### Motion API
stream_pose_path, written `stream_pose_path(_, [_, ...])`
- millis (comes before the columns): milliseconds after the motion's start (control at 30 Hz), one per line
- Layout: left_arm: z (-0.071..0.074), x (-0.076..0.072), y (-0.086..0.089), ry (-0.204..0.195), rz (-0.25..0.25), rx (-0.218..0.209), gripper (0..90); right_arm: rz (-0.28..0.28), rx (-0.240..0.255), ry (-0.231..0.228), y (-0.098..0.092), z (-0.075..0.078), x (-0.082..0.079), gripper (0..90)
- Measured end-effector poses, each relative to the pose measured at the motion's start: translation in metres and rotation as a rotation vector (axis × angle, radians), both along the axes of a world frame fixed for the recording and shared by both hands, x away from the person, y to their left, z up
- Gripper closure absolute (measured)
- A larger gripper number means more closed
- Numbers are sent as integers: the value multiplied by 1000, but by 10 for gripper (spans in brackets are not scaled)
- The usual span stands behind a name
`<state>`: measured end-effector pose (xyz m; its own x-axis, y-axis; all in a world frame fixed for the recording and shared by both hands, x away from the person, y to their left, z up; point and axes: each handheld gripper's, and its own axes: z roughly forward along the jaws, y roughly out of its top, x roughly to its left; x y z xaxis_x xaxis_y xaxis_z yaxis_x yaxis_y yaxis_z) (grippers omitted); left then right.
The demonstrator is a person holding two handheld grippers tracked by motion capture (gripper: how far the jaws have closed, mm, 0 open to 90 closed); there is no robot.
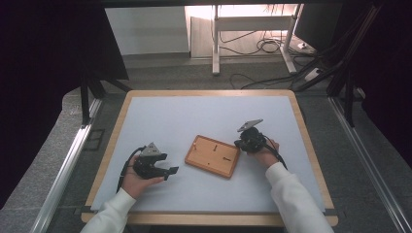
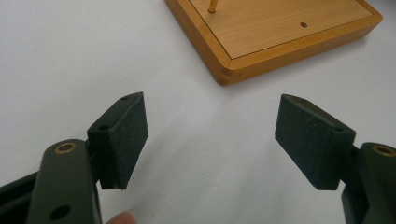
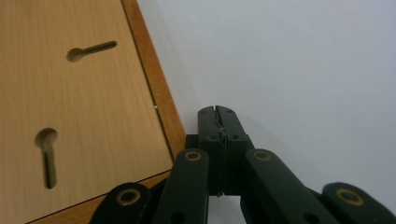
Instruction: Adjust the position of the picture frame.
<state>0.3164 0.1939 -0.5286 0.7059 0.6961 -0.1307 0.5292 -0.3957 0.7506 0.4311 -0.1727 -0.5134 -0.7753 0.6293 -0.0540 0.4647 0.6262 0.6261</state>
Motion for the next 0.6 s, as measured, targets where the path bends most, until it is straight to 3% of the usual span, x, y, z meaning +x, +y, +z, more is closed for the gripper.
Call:
stream_pose_path(367, [0, 0, 0, 1, 0, 0, 253, 37, -11, 17, -5, 1, -7, 900])
stream_pose_path(600, [0, 1, 0, 1, 0, 2, 253, 77, -18, 28, -7, 2, -26, 900])
